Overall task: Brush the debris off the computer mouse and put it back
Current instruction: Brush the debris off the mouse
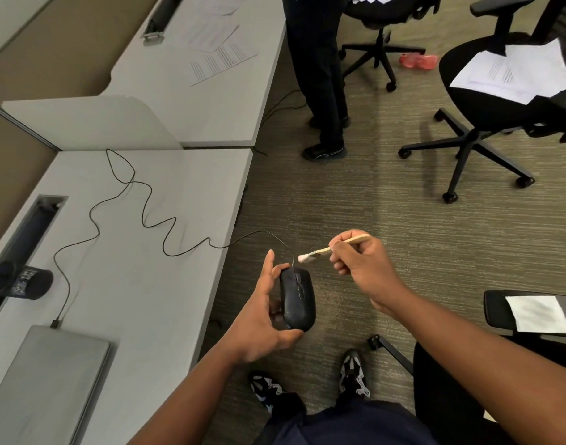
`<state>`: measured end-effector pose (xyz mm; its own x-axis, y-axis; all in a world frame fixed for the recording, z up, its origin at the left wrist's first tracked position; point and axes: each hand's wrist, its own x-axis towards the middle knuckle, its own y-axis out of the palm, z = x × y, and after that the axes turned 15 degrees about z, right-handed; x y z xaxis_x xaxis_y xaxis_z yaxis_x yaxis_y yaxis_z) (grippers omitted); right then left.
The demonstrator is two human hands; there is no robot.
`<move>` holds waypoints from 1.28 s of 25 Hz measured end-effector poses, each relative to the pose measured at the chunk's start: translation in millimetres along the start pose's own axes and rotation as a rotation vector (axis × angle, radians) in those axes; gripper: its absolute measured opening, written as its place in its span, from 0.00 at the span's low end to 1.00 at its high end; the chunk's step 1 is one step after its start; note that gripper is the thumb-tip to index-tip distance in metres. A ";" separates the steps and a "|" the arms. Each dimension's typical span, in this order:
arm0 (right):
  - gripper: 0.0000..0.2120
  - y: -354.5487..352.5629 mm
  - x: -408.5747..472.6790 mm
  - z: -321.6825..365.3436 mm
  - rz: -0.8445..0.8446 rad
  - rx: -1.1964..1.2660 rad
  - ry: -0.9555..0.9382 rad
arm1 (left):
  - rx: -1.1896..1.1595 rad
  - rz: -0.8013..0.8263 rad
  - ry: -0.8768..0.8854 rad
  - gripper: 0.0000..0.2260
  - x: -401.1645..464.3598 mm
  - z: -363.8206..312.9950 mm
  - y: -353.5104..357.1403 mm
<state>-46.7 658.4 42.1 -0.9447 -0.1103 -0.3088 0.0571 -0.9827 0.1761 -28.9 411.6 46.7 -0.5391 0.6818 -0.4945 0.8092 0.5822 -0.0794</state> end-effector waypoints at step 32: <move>0.08 9.8 -14.5 6.3 0.288 -0.333 -0.058 | 0.127 -0.097 -0.003 0.68 2.2 0.9 0.3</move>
<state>-34.4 651.3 54.2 -0.8910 -0.3874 -0.2368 0.4126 -0.9085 -0.0661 -29.7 412.9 44.8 -0.6157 0.6234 -0.4819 0.7763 0.5846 -0.2357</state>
